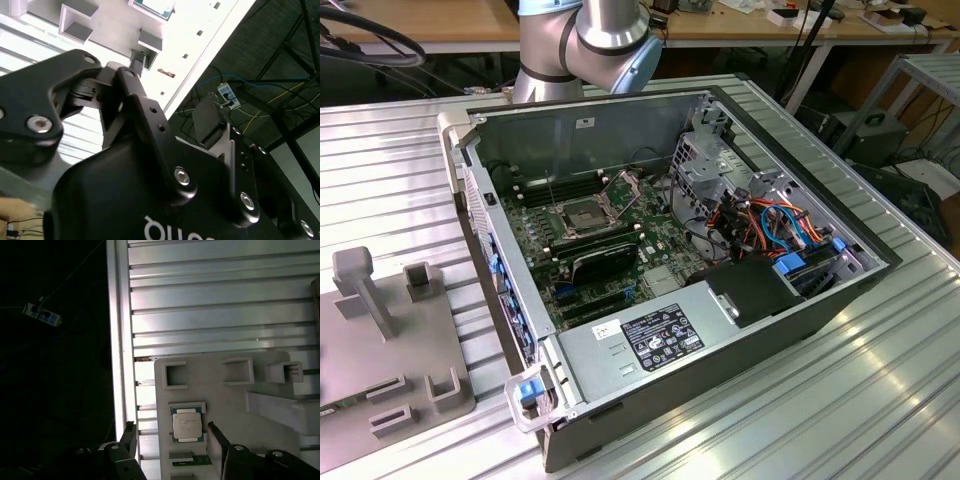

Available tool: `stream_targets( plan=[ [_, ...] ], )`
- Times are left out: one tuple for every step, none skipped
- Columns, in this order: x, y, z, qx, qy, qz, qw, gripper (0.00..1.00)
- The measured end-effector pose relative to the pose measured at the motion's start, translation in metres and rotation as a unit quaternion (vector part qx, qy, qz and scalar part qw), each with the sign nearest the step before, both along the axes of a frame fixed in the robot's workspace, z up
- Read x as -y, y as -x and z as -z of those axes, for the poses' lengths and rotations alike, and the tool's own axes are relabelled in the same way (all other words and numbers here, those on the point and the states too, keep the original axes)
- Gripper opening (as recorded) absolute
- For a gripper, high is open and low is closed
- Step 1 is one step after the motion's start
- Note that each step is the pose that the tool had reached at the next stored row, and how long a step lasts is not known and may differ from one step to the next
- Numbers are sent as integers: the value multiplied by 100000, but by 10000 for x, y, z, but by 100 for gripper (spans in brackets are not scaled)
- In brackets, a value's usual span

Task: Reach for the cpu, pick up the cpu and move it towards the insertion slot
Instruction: 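Pick up the cpu and move it towards the insertion slot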

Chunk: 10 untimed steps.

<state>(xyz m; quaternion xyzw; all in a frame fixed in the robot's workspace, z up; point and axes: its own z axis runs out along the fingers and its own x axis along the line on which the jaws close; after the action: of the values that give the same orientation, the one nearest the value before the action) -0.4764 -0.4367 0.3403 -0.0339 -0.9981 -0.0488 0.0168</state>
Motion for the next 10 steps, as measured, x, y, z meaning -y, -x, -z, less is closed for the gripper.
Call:
stream_targets(
  plan=[
    [0, 0, 0, -1, 0, -53, 100000, 72],
    [0, -1, 113, -250, 35, -2613, 99966, 90],
    [0, -10, 199, -266, 67, -4275, 99908, 90],
    [0, -11, 311, -261, 67, -4687, 99890, 90],
    [4, -21, 448, -303, 519, -6121, 99811, 75],
    [5, -22, 475, -302, 544, -6317, 99798, 75],
    [5, -23, 492, -300, 551, -6424, 99791, 75],
    [6, -23, 511, -302, 552, -6531, 99785, 75],
    [6, -24, 536, -303, 558, -6670, 99775, 75],
    [6, -26, 567, -302, 559, -6880, 99761, 75]
  ],
)
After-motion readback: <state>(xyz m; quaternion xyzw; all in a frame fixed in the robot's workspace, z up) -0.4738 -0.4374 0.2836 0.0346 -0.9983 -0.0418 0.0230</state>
